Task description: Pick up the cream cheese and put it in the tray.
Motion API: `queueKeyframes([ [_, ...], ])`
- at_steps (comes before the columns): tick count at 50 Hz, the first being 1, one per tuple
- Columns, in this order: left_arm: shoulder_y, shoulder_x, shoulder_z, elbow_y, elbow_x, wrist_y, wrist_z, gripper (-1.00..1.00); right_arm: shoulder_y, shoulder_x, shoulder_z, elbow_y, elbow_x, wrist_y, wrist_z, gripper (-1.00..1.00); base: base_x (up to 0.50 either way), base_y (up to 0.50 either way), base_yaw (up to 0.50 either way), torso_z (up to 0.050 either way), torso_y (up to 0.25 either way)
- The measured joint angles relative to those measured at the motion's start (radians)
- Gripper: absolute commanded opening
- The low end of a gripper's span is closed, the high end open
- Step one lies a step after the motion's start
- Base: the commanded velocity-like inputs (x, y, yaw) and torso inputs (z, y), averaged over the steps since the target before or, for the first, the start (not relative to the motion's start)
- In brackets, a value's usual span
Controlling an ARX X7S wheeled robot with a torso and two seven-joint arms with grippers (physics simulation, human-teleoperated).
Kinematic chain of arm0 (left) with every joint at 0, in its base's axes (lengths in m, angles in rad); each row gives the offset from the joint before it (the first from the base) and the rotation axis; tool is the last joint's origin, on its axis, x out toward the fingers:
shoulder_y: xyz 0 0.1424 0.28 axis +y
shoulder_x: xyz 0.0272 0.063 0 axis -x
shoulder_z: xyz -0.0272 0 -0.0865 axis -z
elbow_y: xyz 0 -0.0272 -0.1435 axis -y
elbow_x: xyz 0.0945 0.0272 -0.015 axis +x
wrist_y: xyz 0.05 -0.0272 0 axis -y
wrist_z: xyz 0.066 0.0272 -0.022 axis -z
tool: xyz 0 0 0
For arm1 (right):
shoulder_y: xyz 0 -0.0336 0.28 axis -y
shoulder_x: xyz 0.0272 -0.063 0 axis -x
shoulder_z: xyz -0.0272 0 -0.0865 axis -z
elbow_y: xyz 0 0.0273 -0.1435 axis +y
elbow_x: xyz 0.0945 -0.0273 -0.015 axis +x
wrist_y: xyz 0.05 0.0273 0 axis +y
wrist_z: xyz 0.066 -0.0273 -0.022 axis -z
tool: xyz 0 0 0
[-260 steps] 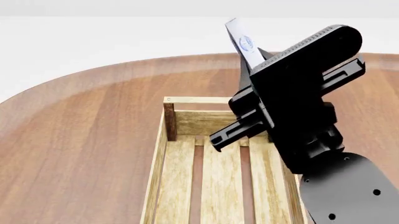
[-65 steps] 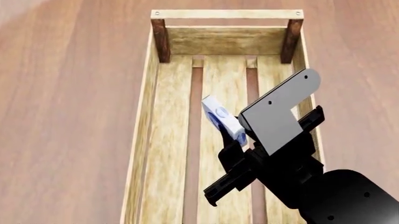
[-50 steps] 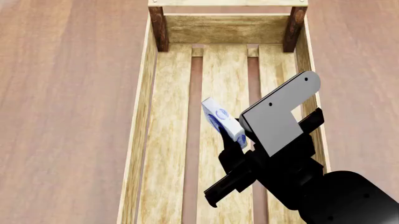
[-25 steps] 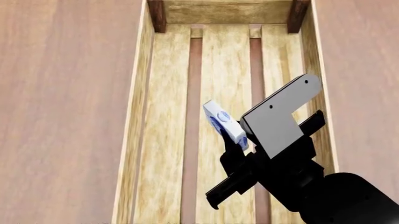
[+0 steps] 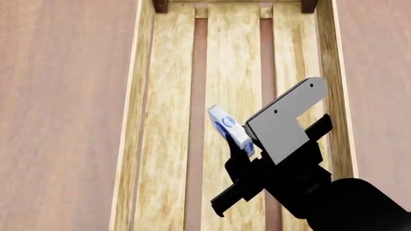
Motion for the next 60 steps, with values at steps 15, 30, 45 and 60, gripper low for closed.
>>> queueKeyframes([
  [15, 0.0, -0.001, 0.001, 0.002, 0.003, -0.002, -0.003, 1.0, 0.0, 0.001, -0.008, 0.003, -0.004, -0.004, -0.001, -1.0, 0.0, 0.0, 0.0, 0.0, -0.086],
  [30, -0.002, -0.004, 0.009, -0.002, 0.002, 0.001, -0.004, 1.0, 0.012, 0.009, -0.002, -0.011, 0.012, -0.007, -0.005, -1.0, 0.0, 0.0, 0.0, 0.0, -0.044],
  [45, -0.005, -0.012, 0.019, -0.01, -0.005, 0.018, -0.006, 1.0, 0.015, 0.006, -0.025, 0.0, -0.026, -0.01, 0.009, 1.0, 0.0, 0.0, 0.0, 0.0, 0.0],
  [60, -0.005, -0.017, 0.021, -0.009, -0.009, 0.02, -0.009, 1.0, 0.015, 0.01, -0.04, -0.006, -0.051, -0.005, 0.025, 1.0, 0.0, 0.0, 0.0, 0.0, 0.0],
])
